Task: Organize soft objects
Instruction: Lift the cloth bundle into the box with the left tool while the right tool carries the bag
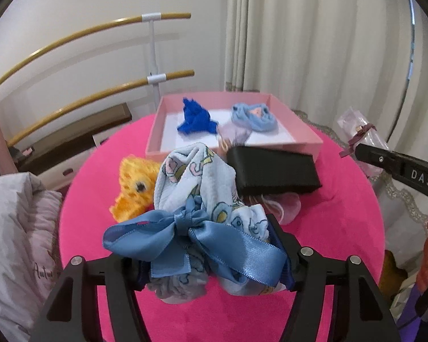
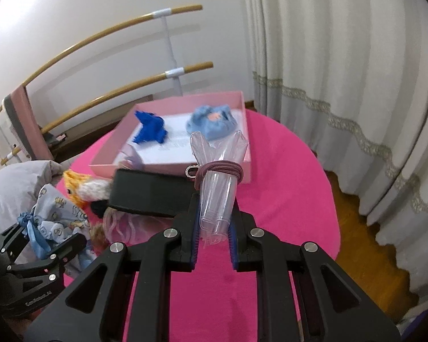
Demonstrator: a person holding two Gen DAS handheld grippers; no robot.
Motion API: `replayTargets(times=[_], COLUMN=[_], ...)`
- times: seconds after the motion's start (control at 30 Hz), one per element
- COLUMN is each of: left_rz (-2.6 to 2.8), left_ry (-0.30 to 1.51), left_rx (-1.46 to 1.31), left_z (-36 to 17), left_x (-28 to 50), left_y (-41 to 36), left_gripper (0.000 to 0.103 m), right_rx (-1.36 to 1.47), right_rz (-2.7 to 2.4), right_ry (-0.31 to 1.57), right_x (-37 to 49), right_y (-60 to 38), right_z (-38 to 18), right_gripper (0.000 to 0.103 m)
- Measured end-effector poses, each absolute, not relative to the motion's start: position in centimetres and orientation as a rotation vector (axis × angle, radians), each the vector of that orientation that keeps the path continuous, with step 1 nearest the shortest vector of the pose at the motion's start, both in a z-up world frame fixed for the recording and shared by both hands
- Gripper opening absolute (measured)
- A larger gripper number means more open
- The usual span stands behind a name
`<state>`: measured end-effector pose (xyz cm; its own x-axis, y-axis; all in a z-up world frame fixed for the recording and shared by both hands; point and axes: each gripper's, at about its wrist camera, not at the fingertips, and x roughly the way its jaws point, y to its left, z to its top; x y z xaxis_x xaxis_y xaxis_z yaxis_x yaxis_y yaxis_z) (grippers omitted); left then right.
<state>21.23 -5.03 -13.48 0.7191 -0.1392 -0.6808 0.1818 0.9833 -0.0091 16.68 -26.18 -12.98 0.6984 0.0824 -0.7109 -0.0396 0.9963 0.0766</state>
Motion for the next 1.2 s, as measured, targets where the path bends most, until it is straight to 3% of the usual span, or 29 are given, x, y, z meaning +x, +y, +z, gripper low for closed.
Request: replayTargets(times=[0.4, 0.77, 1.2], left_rz=[-0.156, -0.153, -0.14], left_ry=[0.619, 0.595, 0.696], left_rx=[0.054, 0.05, 0.058], left_z=[-7.0, -3.2, -2.4], left_x=[21.9, 27.1, 36.8], left_y=[-3.5, -3.7, -6.3], left_gripper=[0.063, 0.063, 0.063], right_rx=[0.024, 0.024, 0.039], right_rz=[0.165, 0.168, 0.169], right_ry=[0.748, 0.773, 0.927], right_x=[17.7, 24.0, 33.3], right_y=[-22.7, -23.5, -24.1], right_z=[-8.9, -5.8, -7.8], right_gripper=[0.016, 0.016, 0.016])
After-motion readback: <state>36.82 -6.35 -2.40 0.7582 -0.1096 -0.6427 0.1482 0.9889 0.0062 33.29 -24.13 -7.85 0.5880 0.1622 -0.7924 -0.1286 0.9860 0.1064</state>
